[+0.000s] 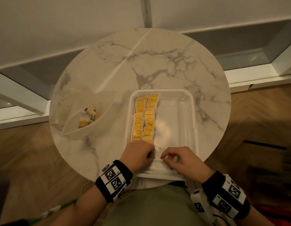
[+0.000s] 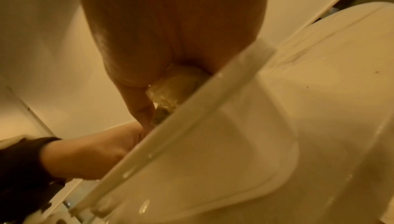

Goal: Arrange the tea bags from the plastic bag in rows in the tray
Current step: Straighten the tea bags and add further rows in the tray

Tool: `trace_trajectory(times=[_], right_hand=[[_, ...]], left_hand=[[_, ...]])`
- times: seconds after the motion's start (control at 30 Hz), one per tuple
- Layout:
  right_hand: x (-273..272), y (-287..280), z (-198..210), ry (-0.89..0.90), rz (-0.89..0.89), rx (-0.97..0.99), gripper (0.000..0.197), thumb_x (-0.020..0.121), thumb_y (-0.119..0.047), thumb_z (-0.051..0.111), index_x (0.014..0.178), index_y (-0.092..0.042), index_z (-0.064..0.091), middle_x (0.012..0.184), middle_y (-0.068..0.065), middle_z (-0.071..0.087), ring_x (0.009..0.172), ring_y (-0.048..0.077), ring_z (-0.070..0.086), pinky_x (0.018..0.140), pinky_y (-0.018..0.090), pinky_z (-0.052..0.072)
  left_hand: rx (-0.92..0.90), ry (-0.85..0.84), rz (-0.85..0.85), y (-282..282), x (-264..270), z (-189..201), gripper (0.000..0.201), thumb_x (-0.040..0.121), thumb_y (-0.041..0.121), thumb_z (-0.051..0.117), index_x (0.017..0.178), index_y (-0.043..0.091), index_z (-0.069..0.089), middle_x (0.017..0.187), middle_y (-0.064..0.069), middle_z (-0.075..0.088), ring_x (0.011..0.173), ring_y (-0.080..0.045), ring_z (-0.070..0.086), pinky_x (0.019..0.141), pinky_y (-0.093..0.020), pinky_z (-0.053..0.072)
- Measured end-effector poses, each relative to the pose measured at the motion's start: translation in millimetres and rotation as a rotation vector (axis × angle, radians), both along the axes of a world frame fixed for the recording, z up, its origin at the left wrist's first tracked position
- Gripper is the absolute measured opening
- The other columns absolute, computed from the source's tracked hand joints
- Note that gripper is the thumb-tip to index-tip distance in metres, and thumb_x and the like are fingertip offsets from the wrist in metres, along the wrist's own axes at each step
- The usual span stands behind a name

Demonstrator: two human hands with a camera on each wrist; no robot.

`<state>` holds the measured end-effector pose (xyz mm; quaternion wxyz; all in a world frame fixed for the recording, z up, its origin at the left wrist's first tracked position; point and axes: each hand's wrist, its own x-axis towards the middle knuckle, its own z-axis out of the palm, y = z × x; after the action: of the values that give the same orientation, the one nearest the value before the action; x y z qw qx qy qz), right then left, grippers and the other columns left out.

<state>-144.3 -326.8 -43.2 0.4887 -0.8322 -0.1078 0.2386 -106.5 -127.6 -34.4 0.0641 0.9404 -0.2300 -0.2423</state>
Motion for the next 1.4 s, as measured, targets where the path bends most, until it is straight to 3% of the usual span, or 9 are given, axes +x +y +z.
trace_trajectory(times=[0.1, 0.23, 0.43, 0.6, 0.8, 0.97, 1.17, 1.3, 1.4], right_hand=[[-3.3, -0.5, -2.9, -0.035, 0.045, -0.047, 0.011, 0.093, -0.024, 0.062, 0.099, -0.027, 0.071, 0.070, -0.014, 0.064, 0.073, 0.009, 0.062, 0.070, 0.022, 0.047], [-0.3, 1.9, 7.2, 0.091, -0.094, 0.110, 0.009, 0.095, -0.020, 0.063, 0.101, -0.019, 0.070, 0.070, -0.001, 0.066, 0.051, 0.006, 0.056, 0.054, 0.019, 0.045], [23.8, 4.3, 19.4, 0.400, -0.263, 0.338, 0.022, 0.101, -0.019, 0.050, 0.108, -0.003, 0.063, 0.074, 0.015, 0.067, 0.045, 0.027, 0.055, 0.042, 0.030, 0.040], [35.1, 12.9, 19.0, 0.556, -0.336, 0.424, 0.028, 0.091, -0.006, 0.041, 0.113, 0.001, 0.058, 0.082, 0.023, 0.065, 0.048, 0.026, 0.053, 0.046, 0.029, 0.036], [39.2, 24.2, 22.2, 0.593, -0.285, 0.327, 0.046, 0.066, -0.002, 0.045, 0.110, 0.003, 0.058, 0.079, 0.022, 0.063, 0.048, 0.025, 0.047, 0.040, 0.026, 0.033], [40.2, 39.2, 26.7, 0.501, -0.186, 0.220, 0.024, 0.089, 0.009, 0.044, 0.103, 0.003, 0.063, 0.075, 0.024, 0.063, 0.045, 0.024, 0.046, 0.042, 0.029, 0.038], [35.4, 57.8, 45.2, 0.439, -0.065, 0.184, 0.021, 0.096, 0.003, 0.051, 0.114, -0.001, 0.061, 0.055, -0.003, 0.065, 0.035, 0.014, 0.047, 0.037, 0.023, 0.036], [30.3, 63.1, 53.5, 0.417, -0.063, 0.163, 0.027, 0.095, -0.005, 0.059, 0.120, -0.014, 0.061, 0.079, 0.014, 0.075, 0.032, 0.016, 0.044, 0.034, 0.022, 0.033], [25.2, 63.7, 57.5, 0.393, -0.022, 0.115, 0.029, 0.095, -0.012, 0.061, 0.122, -0.022, 0.057, 0.084, 0.014, 0.075, 0.031, 0.017, 0.040, 0.033, 0.021, 0.030]], left_hand=[[-0.014, 0.000, 0.028, 1.0, 0.2, -2.0, 0.012, 0.088, 0.033, 0.060, 0.081, 0.030, 0.050, 0.095, 0.005, 0.065, 0.093, -0.018, 0.060, 0.067, -0.026, 0.032], [-0.063, -0.042, 0.025, 3.6, -2.1, 5.0, 0.014, 0.090, 0.042, 0.059, 0.092, 0.028, 0.059, 0.093, 0.009, 0.064, 0.091, -0.012, 0.059, 0.066, -0.026, 0.031], [-0.366, -0.080, 0.154, 14.8, -16.9, 20.8, 0.028, 0.089, 0.055, 0.049, 0.088, 0.031, 0.063, 0.077, 0.017, 0.055, 0.070, -0.002, 0.047, 0.062, -0.023, 0.040], [-0.217, 0.091, 0.024, 31.8, -37.5, 19.1, 0.047, 0.079, 0.070, 0.043, 0.110, 0.038, 0.060, 0.113, 0.020, 0.057, 0.106, -0.001, 0.048, 0.082, -0.027, 0.045], [-0.203, 0.089, 0.093, 42.2, -52.0, 9.1, 0.032, 0.085, 0.052, 0.063, 0.114, 0.038, 0.065, 0.115, 0.015, 0.060, 0.109, -0.006, 0.054, 0.085, -0.027, 0.042], [-0.349, 0.050, 0.199, 40.8, -65.0, -0.2, 0.038, 0.087, 0.059, 0.058, 0.115, 0.035, 0.065, 0.115, 0.015, 0.060, 0.105, -0.003, 0.054, 0.080, -0.022, 0.038], [-0.779, -0.041, 0.523, 52.1, -58.5, 2.3, 0.035, 0.088, 0.055, 0.054, 0.105, 0.028, 0.070, 0.094, 0.015, 0.068, 0.084, -0.001, 0.060, 0.073, -0.015, 0.044], [-0.963, -0.018, 0.608, 52.1, -41.4, 8.0, 0.020, 0.085, 0.035, 0.068, 0.104, 0.028, 0.070, 0.090, 0.015, 0.068, 0.078, -0.006, 0.065, 0.068, -0.013, 0.045], [-0.965, 0.079, 0.568, 44.9, -33.0, 9.6, 0.023, 0.081, 0.042, 0.067, 0.100, 0.029, 0.071, 0.096, 0.015, 0.067, 0.078, -0.005, 0.065, 0.076, -0.027, 0.053]])
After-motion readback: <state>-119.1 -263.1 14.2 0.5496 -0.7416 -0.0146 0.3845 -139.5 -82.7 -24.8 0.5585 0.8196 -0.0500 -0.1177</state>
